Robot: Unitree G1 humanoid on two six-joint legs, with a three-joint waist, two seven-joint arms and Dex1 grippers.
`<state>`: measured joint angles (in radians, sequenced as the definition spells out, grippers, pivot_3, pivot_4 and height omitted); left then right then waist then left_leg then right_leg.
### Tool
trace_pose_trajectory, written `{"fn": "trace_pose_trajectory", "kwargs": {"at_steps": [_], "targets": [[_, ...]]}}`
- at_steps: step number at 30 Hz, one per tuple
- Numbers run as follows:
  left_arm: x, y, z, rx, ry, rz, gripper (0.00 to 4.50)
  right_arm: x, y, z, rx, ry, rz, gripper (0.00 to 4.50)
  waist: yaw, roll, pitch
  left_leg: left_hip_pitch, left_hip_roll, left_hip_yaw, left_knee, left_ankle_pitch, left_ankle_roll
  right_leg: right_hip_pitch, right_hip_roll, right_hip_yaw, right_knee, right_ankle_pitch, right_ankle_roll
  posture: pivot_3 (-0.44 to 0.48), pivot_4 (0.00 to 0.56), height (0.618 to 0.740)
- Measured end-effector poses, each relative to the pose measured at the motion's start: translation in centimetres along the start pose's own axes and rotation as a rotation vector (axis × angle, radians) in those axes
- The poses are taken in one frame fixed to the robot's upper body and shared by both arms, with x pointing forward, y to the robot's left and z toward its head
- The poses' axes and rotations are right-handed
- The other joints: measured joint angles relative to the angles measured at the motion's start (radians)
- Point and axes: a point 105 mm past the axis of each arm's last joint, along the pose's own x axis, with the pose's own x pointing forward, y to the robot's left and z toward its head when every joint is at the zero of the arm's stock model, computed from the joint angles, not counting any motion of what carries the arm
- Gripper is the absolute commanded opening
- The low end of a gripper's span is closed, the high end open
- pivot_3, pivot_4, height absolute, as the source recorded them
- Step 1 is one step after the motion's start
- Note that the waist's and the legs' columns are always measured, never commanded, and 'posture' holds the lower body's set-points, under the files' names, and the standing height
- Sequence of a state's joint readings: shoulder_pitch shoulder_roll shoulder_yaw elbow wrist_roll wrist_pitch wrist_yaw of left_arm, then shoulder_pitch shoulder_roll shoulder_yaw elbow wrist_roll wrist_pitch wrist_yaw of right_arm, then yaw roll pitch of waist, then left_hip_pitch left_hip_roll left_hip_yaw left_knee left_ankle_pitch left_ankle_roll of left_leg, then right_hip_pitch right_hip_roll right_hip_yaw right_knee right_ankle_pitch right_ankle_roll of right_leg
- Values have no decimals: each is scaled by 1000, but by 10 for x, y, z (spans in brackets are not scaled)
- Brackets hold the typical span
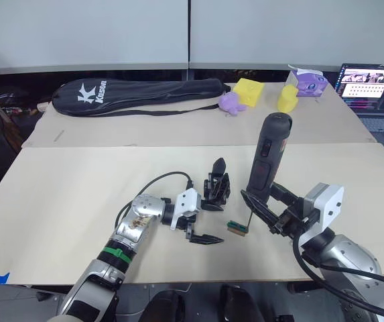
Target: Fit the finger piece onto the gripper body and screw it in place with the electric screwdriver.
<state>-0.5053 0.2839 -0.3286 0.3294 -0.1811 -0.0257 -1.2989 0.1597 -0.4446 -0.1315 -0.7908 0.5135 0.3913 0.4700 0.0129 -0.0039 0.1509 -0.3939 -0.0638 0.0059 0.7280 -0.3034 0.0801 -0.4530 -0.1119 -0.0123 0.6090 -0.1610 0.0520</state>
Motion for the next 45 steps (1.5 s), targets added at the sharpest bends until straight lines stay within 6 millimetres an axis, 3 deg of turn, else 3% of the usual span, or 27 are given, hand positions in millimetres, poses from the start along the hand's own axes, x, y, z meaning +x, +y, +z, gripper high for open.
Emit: {"fn": "trace_pose_trajectory", "kwargs": {"at_steps": [45], "targets": [[-1,0,-4,4,-3,6,4500,0,2,-1,2,-15,20,1928,0,0,0,0,0,0,0,0,0,0,0,0,0,0,0,0,150,723]]}}
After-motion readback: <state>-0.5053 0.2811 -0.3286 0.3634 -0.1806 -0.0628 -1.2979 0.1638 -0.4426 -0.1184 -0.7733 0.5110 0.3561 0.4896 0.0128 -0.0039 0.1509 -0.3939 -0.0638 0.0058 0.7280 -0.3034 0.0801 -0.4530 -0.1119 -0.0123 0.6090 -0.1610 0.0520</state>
